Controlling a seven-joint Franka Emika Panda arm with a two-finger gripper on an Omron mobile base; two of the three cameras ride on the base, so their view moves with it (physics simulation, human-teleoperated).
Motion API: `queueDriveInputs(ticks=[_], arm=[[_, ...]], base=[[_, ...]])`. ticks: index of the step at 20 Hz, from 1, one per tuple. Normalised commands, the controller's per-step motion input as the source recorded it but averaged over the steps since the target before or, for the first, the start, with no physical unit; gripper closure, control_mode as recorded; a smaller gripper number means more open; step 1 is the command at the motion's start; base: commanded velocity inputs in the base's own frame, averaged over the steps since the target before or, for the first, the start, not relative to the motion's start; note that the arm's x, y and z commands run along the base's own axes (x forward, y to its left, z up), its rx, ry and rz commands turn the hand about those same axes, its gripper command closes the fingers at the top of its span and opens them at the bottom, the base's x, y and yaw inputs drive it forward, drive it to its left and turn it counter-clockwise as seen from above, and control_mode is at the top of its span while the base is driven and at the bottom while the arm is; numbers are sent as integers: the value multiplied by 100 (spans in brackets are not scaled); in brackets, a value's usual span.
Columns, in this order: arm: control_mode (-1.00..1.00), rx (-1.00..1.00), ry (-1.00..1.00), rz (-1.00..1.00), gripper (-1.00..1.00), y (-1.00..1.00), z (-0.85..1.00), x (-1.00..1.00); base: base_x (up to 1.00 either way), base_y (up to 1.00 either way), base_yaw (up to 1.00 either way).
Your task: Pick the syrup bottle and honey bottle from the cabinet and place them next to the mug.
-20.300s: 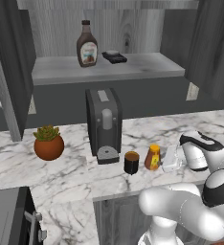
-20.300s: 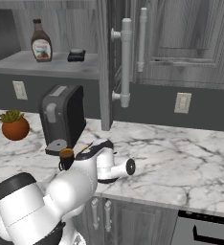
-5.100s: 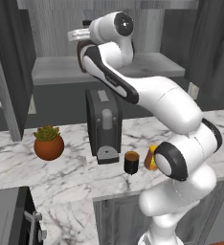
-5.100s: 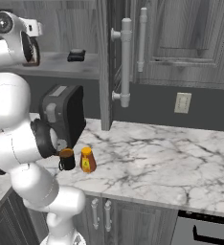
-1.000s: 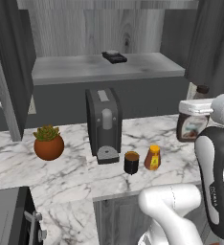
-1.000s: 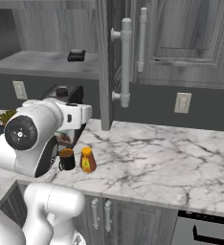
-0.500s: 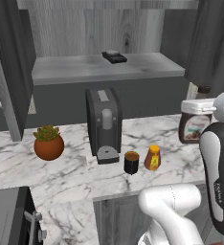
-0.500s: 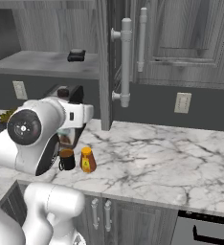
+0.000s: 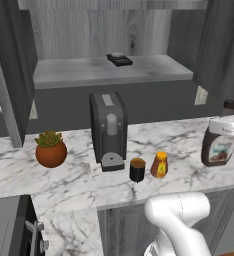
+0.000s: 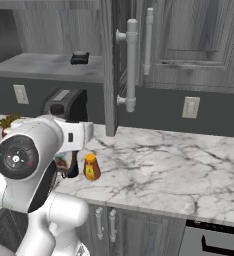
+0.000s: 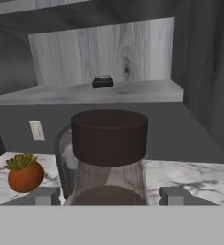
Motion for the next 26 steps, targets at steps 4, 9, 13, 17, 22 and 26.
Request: queueDriveInputs(ticks=[4, 9, 13, 17, 22, 26], arm=[[-100, 0, -2, 9, 100, -16, -30, -54], [-100, 0, -5, 11, 100, -17, -39, -44], [-100, 0, -6, 10, 100, -27, -33, -4], [-100, 0, -4, 7, 100, -32, -47, 1], [-100, 0, -4, 4, 100, -19, -42, 1], [-100, 2, -3, 1, 100, -1, -30, 8]], base=[[0, 0, 0], [0, 0, 0], [0, 0, 0], [0, 0, 0], [0, 0, 0], [0, 0, 0]])
